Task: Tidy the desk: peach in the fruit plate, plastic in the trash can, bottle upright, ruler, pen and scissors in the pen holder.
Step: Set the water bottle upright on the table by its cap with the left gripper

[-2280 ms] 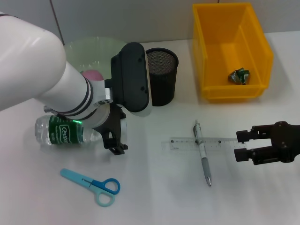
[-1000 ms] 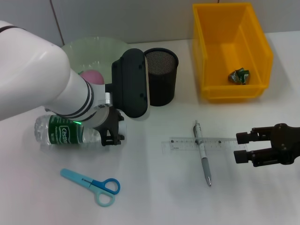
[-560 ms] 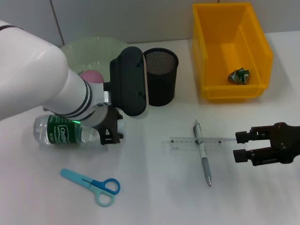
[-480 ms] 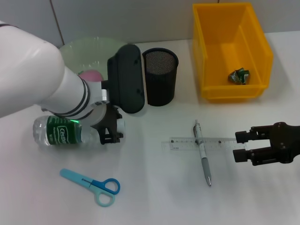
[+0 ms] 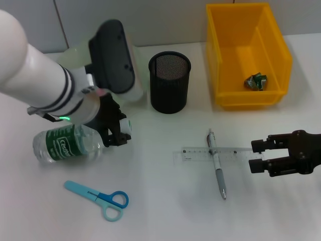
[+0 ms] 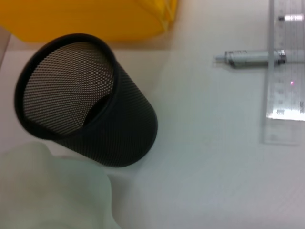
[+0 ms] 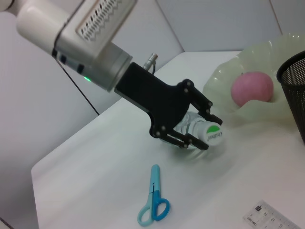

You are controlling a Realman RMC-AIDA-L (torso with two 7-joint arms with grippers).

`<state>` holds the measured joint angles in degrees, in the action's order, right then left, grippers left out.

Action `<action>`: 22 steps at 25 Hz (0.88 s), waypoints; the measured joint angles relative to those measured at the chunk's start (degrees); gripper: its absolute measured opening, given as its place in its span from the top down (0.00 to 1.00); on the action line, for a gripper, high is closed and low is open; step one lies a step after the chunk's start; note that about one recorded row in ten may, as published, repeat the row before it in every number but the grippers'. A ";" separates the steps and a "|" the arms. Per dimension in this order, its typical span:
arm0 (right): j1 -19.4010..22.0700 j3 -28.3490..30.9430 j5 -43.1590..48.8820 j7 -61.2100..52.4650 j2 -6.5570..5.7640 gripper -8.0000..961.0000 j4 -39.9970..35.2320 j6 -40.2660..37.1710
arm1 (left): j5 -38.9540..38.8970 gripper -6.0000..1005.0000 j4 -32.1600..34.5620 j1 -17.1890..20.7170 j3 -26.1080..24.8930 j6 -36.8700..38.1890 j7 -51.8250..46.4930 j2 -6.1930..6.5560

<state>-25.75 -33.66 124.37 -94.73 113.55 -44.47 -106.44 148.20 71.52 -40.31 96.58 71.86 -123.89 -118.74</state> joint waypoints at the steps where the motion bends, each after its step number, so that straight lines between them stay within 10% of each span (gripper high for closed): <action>1: 0.00 0.00 0.00 0.00 0.00 0.20 0.00 0.00 | -0.43 0.56 0.22 0.07 -0.83 0.51 0.09 0.02; 22: -0.96 0.00 0.00 0.01 -0.04 0.20 0.00 0.00 | -10.53 0.56 2.31 0.61 -27.38 15.29 7.54 0.36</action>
<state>-26.71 -33.66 124.37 -94.71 113.51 -44.47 -106.44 137.67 73.82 -39.70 69.20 87.15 -116.35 -118.38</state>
